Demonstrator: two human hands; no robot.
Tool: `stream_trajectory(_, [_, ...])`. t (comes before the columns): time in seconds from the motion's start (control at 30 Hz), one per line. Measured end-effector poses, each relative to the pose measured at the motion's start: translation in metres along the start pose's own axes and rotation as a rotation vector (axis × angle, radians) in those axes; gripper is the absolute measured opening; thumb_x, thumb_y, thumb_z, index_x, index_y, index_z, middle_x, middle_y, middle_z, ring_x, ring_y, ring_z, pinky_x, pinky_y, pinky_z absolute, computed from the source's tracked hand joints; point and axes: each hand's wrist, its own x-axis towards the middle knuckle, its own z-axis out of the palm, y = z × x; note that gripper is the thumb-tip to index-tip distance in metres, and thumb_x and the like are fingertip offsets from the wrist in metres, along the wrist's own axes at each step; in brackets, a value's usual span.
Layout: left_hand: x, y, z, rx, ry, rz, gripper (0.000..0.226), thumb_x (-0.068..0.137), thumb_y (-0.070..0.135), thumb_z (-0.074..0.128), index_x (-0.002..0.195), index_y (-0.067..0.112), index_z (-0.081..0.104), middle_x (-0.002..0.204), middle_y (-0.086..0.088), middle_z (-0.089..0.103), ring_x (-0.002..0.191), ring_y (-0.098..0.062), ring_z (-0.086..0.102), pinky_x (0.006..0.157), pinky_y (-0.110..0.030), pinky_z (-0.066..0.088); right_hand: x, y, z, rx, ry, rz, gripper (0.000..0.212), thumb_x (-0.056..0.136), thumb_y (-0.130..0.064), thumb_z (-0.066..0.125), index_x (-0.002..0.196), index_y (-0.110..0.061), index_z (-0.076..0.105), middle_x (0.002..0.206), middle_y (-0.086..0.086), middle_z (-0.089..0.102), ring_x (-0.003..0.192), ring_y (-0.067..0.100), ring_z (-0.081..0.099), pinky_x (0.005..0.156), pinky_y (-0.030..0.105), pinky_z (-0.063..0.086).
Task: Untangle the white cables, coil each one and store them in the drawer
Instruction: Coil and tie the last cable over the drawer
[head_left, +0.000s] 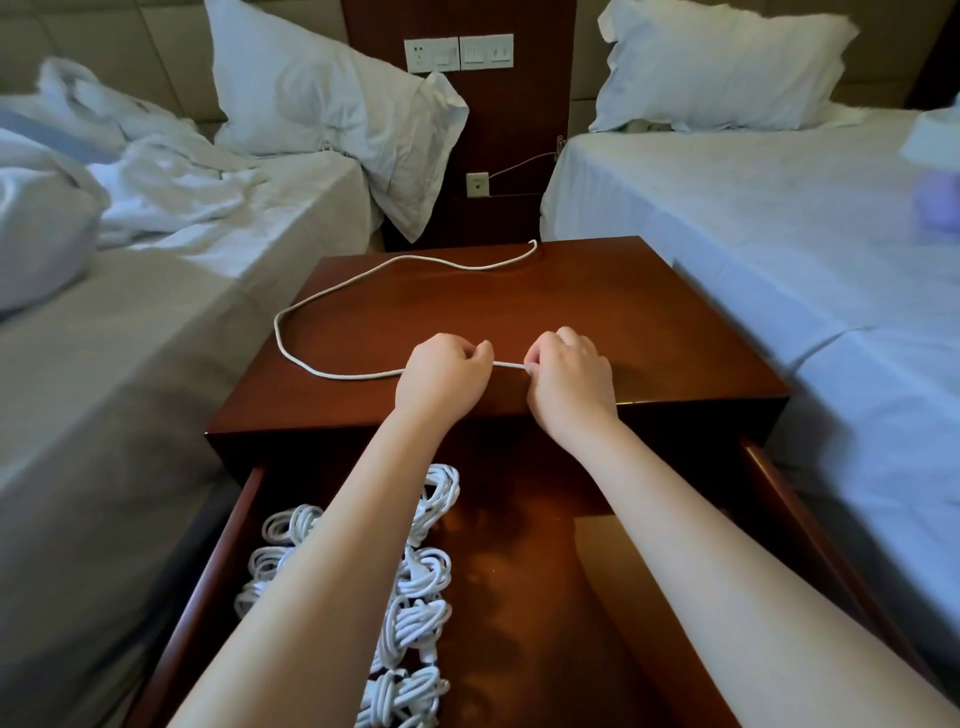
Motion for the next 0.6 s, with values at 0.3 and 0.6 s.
stream_trajectory(0.3, [0.003, 0.008, -0.004, -0.414, -0.010, -0.090, 0.041, 0.096, 0.040, 0.047, 0.071, 0.013, 0.065, 0.074, -0.008, 0.066, 0.070, -0.020, 0.058, 0.074, -0.035, 0.048, -0.013, -0.001, -0.009, 0.594, 0.090, -0.060, 0.006, 0.095, -0.012, 0.058, 0.096, -0.017, 0.060, 0.085, -0.007, 0.066, 0.081, 0.008, 0.065, 0.069, 0.017, 0.051])
stream_trajectory(0.6, [0.002, 0.011, -0.020, -0.447, 0.055, -0.041, 0.041, 0.102, 0.021, 0.035, 0.070, 0.011, 0.058, 0.058, 0.000, 0.061, 0.052, -0.014, 0.054, 0.055, -0.024, 0.042, -0.020, -0.015, -0.016, 0.756, 0.159, -0.124, 0.011, 0.096, -0.016, 0.056, 0.092, -0.020, 0.066, 0.078, -0.011, 0.066, 0.081, 0.004, 0.062, 0.067, 0.009, 0.049])
